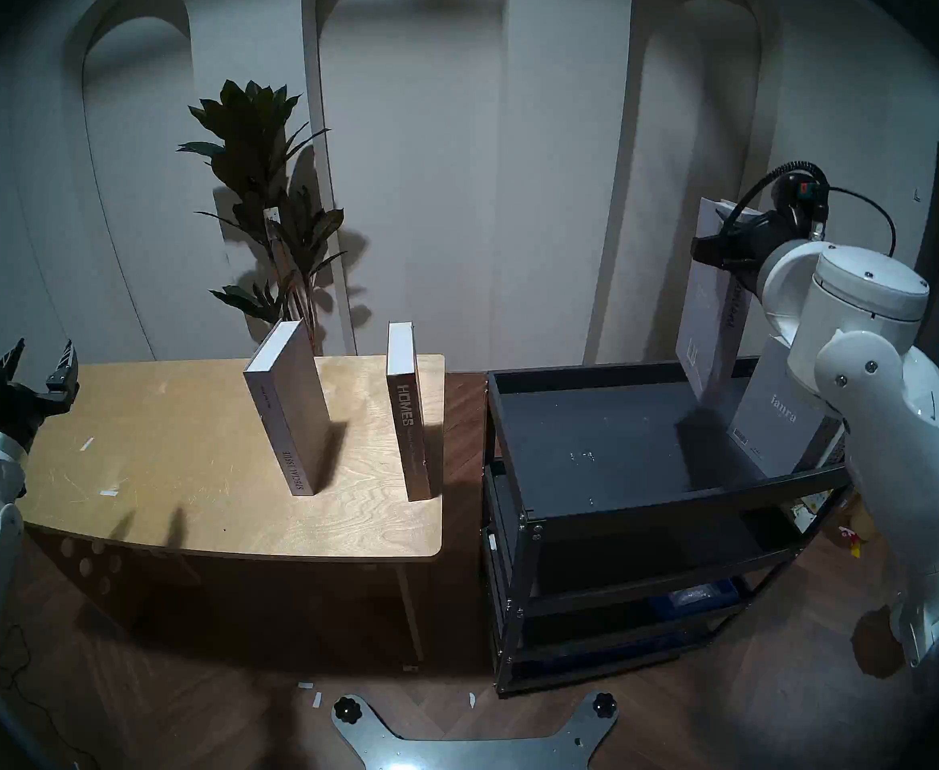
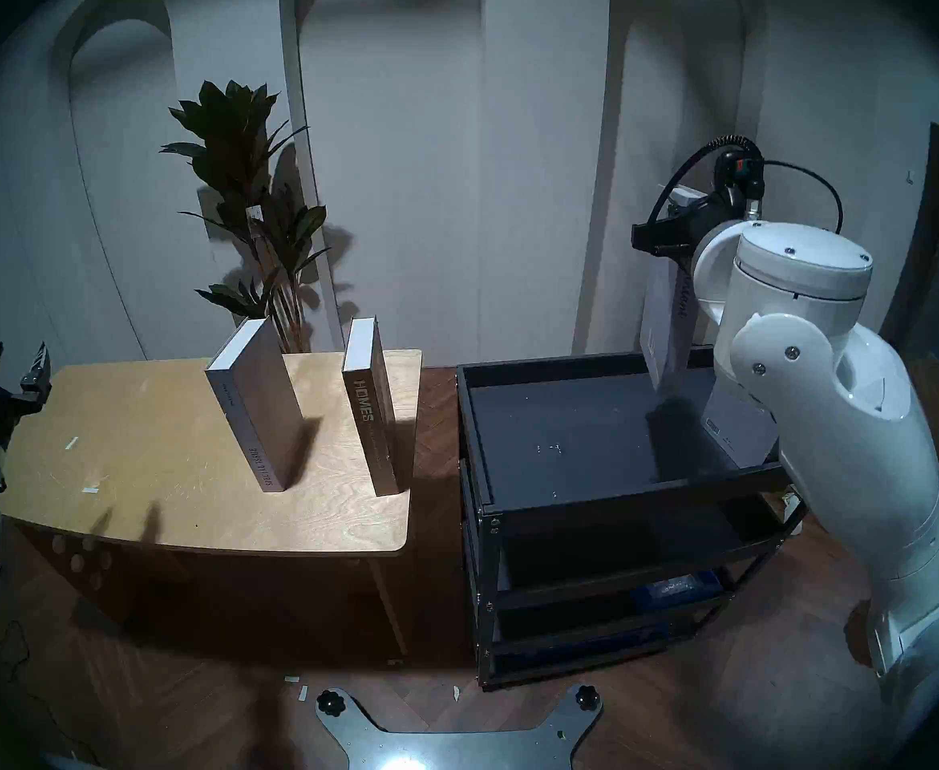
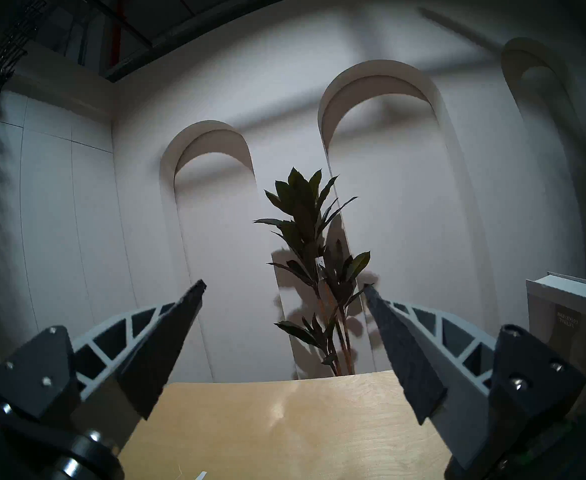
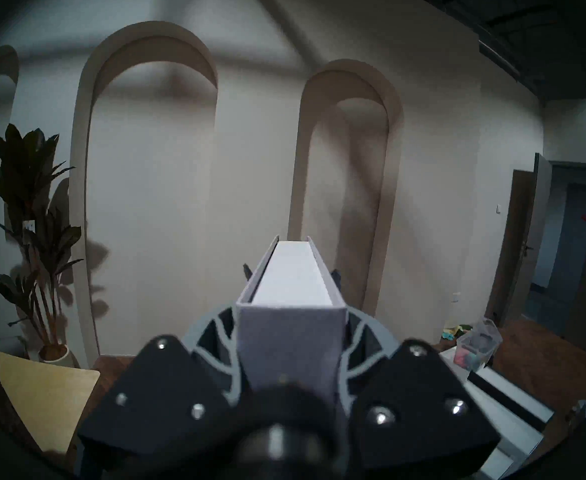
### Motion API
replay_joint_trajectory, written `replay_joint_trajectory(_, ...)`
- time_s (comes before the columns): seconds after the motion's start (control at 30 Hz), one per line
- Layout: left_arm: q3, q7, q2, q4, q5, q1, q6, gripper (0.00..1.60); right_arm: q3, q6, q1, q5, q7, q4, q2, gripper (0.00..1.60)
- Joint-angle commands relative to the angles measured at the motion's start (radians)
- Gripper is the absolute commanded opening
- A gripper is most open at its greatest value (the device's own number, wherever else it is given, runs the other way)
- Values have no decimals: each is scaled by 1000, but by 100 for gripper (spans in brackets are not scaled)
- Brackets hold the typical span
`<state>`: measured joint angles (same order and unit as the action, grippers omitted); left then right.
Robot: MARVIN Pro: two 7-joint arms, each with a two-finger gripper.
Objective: Move the books from the display table onto the shelf, standing them upright with spines facing out and tallest at one end
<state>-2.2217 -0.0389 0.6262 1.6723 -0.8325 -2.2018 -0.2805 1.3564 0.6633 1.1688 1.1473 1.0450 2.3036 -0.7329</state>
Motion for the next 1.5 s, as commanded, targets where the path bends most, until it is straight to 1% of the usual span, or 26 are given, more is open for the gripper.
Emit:
replay_joint_trajectory(0.0,-21,-1,-6,9,3,5,-2,160,82,-94,59,67,-126,-44,45,0)
replay_joint_trajectory(0.1,-21,-1,-6,9,3,5,-2,160,89,-101,42,87,-152,-67,56,0)
replay_joint_trajectory(0.17,-21,-1,-6,9,3,5,-2,160,101,-120,25,81,-220,-97,81,0)
replay_joint_trajectory(0.23,-21,-1,-5,9,3,5,-2,160,101,-122,20,80,-229,-102,88,0)
replay_joint_trajectory(0.27,-21,-1,-5,9,3,5,-2,160,107,-132,20,81,-260,-116,104,0)
replay_joint_trajectory(0.3,-21,-1,-5,9,3,5,-2,160,107,-132,20,81,-260,-116,104,0)
replay_joint_trajectory(0.33,-21,-1,-5,9,3,5,-2,160,115,-142,31,70,-293,-122,117,0)
replay_joint_trajectory(0.37,-22,-1,-5,9,3,5,-2,160,116,-149,37,74,-295,-123,125,0)
replay_joint_trajectory(0.4,-22,-1,-5,9,3,4,-2,160,129,-169,66,65,-332,-128,144,0)
replay_joint_trajectory(0.43,-22,-1,-5,9,3,4,-2,160,129,-169,66,65,-332,-128,144,0)
replay_joint_trajectory(0.5,-22,-1,-5,9,4,4,-2,160,146,-190,102,57,-370,-127,166,0)
replay_joint_trajectory(0.57,-22,-1,-5,9,4,5,-2,160,186,-220,167,24,-430,-126,199,0)
replay_joint_trajectory(0.67,-21,-1,-5,9,4,5,-2,160,200,-230,185,15,-444,-135,213,0)
replay_joint_trajectory(0.7,-21,-1,-5,8,3,6,-2,160,222,-247,218,-5,-446,-139,223,0)
replay_joint_trajectory(0.73,-21,-1,-5,8,3,6,-2,160,222,-247,218,-5,-446,-139,223,0)
replay_joint_trajectory(0.77,-20,-1,-5,8,3,6,-2,160,241,-252,246,-6,-445,-140,224,0)
replay_joint_trajectory(0.8,-20,-1,-5,8,3,6,-2,160,241,-248,246,-4,-439,-148,222,0)
replay_joint_trajectory(0.93,-19,-1,-6,7,3,7,-3,160,268,-251,296,-16,-434,-185,221,0)
replay_joint_trajectory(1.0,-19,-1,-5,8,3,7,-3,160,297,-262,334,-22,-445,-196,221,0)
replay_joint_trajectory(1.03,-19,-1,-5,7,3,7,-3,160,295,-260,329,-23,-444,-206,218,0)
replay_joint_trajectory(1.13,-19,-1,-5,8,4,7,-3,160,333,-278,380,-35,-466,-215,216,0)
replay_joint_trajectory(1.2,-20,-1,-5,8,4,6,-2,160,369,-296,425,-50,-498,-221,209,0)
replay_joint_trajectory(1.4,-21,-1,-5,9,4,6,-2,160,422,-339,500,-91,-602,-231,197,0)
replay_joint_trajectory(1.47,-22,-1,-5,9,4,5,-2,160,453,-356,540,-104,-648,-231,197,0)
